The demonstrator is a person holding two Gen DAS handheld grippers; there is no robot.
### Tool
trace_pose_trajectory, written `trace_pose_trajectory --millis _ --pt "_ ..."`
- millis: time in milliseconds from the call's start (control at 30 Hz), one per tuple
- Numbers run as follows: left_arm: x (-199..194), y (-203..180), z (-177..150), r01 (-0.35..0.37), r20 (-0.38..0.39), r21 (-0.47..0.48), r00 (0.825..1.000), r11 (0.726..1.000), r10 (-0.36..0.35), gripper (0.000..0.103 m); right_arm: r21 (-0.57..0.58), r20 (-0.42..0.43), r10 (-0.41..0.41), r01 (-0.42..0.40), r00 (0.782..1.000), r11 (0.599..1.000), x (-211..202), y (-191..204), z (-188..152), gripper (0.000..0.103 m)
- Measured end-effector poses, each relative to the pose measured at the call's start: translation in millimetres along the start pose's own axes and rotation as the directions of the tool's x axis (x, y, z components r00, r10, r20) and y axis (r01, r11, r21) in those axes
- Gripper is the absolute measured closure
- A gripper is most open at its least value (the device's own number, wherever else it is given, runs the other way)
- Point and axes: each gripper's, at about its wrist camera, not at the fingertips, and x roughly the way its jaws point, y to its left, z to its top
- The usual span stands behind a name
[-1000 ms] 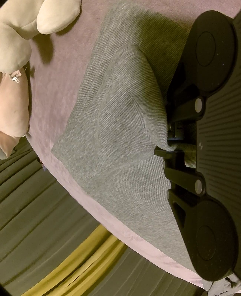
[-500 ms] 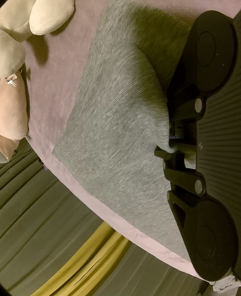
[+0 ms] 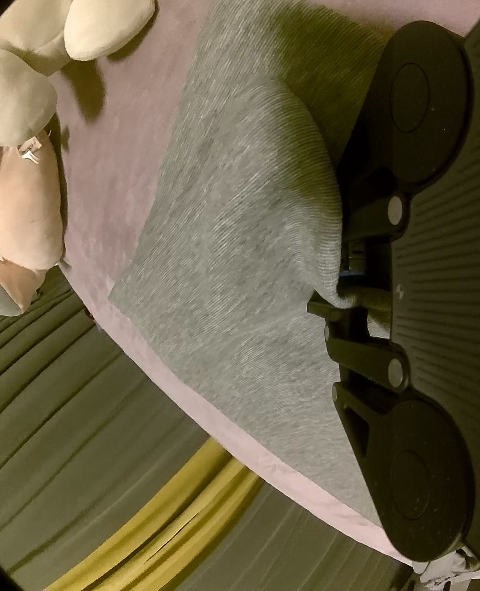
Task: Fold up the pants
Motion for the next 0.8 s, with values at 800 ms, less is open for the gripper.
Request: trace_pose_trajectory --millis 800 --pt "-56.8 196.2 -185.9 0.289 0.179 -0.081 0.946 0.954 -0.272 0.085 -0.022 0.092 0.007 -0.005 0.996 1.0 -92.4 -4.1 36.0 0.096"
